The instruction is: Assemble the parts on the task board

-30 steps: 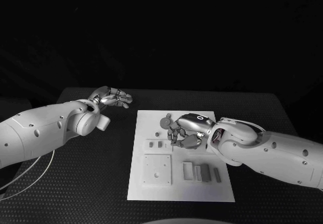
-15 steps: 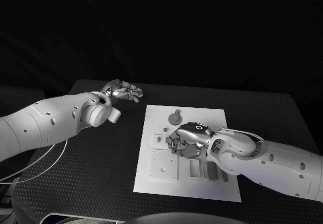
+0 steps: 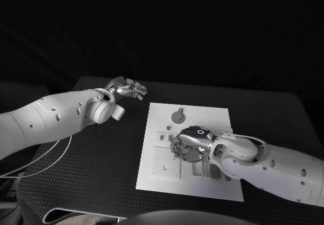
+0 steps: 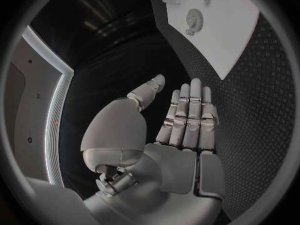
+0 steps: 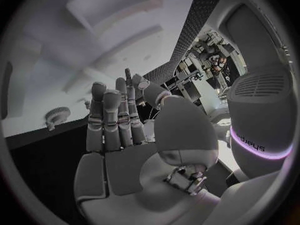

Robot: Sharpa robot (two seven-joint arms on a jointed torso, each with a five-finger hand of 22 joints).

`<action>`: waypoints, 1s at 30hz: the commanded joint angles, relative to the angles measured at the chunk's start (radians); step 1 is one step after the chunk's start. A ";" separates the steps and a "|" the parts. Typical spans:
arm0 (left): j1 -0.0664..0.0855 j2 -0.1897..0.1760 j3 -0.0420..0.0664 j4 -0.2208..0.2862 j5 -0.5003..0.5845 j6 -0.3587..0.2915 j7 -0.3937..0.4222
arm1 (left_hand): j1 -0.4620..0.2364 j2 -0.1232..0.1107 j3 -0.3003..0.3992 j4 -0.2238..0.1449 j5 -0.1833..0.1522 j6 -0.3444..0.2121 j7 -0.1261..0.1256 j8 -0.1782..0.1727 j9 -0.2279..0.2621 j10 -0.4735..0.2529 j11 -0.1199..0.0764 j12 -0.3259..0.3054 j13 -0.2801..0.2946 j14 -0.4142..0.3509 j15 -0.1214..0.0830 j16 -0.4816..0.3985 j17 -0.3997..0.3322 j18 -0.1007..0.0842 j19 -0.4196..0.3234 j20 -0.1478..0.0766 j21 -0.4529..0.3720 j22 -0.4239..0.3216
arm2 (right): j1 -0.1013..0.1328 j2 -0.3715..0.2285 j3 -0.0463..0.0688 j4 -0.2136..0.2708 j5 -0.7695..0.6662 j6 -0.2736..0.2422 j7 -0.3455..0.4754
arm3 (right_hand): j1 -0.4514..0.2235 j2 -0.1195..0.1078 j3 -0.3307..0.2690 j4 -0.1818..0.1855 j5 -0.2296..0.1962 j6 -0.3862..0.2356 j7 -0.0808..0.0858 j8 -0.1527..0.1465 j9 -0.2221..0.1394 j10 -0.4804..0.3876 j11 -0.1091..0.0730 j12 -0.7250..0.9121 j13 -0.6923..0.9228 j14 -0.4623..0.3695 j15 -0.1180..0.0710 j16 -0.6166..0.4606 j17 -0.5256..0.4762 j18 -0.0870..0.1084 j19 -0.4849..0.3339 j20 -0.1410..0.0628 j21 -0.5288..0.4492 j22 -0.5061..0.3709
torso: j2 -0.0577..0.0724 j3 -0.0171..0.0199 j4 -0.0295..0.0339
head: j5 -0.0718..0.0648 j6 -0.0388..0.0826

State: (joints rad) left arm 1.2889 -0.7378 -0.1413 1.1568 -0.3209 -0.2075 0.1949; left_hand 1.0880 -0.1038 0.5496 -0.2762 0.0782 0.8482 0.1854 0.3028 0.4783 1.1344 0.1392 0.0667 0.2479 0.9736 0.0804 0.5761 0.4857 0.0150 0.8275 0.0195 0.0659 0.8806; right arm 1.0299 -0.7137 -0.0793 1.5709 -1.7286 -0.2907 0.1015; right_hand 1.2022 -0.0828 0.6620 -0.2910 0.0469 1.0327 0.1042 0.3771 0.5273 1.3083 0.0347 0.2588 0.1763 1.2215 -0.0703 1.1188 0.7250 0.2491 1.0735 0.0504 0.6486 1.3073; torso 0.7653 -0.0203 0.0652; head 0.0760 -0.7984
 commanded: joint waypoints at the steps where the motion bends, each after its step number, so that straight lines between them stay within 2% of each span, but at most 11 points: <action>1: 0.001 0.002 0.001 0.001 0.007 0.012 0.011 | -0.003 0.002 -0.006 0.002 -0.005 -0.005 -0.001 0.006 -0.001 -0.005 -0.001 0.004 -0.001 0.007 0.002 -0.006 0.001 -0.015 0.009 0.000 0.000 -0.002 | -0.002 0.004 -0.001 -0.008 -0.034 -0.004 0.012 | 0.009 0.010 0.006 -0.002 0.004 0.004 -0.002 0.002 0.001 0.010 -0.005 0.003 0.001 -0.002 -0.009 0.003 0.002 0.013 0.007 0.000 0.006 0.024 | 0.000 -0.0002 0.0000 | 0.005 -0.005; 8: 0.001 0.003 0.001 0.002 0.007 0.014 0.011 | -0.003 0.001 -0.006 0.001 -0.005 -0.005 0.000 0.006 -0.001 -0.005 -0.001 0.004 -0.001 0.008 0.002 -0.007 0.003 -0.015 0.009 0.000 0.000 -0.003 | -0.010 0.015 -0.012 -0.015 -0.033 -0.006 0.015 | 0.009 0.010 0.006 -0.001 0.004 0.004 -0.002 0.002 0.002 0.011 -0.005 0.002 0.002 -0.001 -0.010 0.003 0.002 0.013 0.007 -0.001 0.006 0.024 | 0.000 -0.0009 0.0008 | 0.010 -0.009; 22: 0.001 0.002 0.001 0.002 0.007 0.015 0.010 | -0.002 0.001 -0.006 0.001 -0.005 -0.006 0.000 0.006 -0.001 -0.005 -0.001 0.004 -0.002 0.008 0.003 -0.009 0.005 -0.015 0.010 0.000 0.000 -0.005 | -0.027 0.028 -0.012 -0.019 -0.033 -0.006 0.020 | 0.009 0.010 0.005 -0.001 0.004 0.004 -0.002 0.002 0.002 0.012 -0.005 0.001 0.002 -0.001 -0.010 0.002 0.003 0.013 0.008 -0.001 0.007 0.023 | 0.000 -0.0008 0.0011 | 0.017 -0.017; 30: 0.001 0.002 0.001 0.002 0.007 0.018 0.009 | -0.002 0.001 -0.007 0.001 -0.005 -0.006 0.000 0.006 -0.001 -0.006 -0.001 0.004 -0.002 0.008 0.003 -0.011 0.006 -0.015 0.010 0.000 0.000 -0.006 | -0.030 0.035 -0.012 -0.043 -0.043 -0.006 0.020 | 0.010 0.010 0.005 -0.002 0.004 0.004 -0.002 0.002 0.003 0.012 -0.005 0.001 0.002 -0.001 -0.010 0.002 0.004 0.013 0.008 -0.001 0.008 0.023 | 0.000 -0.0005 0.0002 | 0.020 -0.017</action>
State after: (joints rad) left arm 1.2889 -0.7370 -0.1413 1.1572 -0.3204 -0.2042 0.1946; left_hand 1.0880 -0.1038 0.5496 -0.2762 0.0782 0.8482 0.1854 0.3028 0.4784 1.1344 0.1392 0.0667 0.2471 0.9764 0.0833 0.5722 0.4905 0.0151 0.8274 0.0195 0.0659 0.8755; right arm 1.0021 -0.6793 -0.0908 1.5335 -1.7527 -0.2986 0.1132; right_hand 1.2022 -0.0828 0.6626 -0.2941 0.0455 1.0322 0.1046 0.3723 0.5282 1.3097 0.0299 0.2579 0.1827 1.2217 -0.0717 1.1188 0.7278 0.2552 1.0737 0.0502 0.6524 1.3081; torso 0.7653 -0.0210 0.0659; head 0.0946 -0.8152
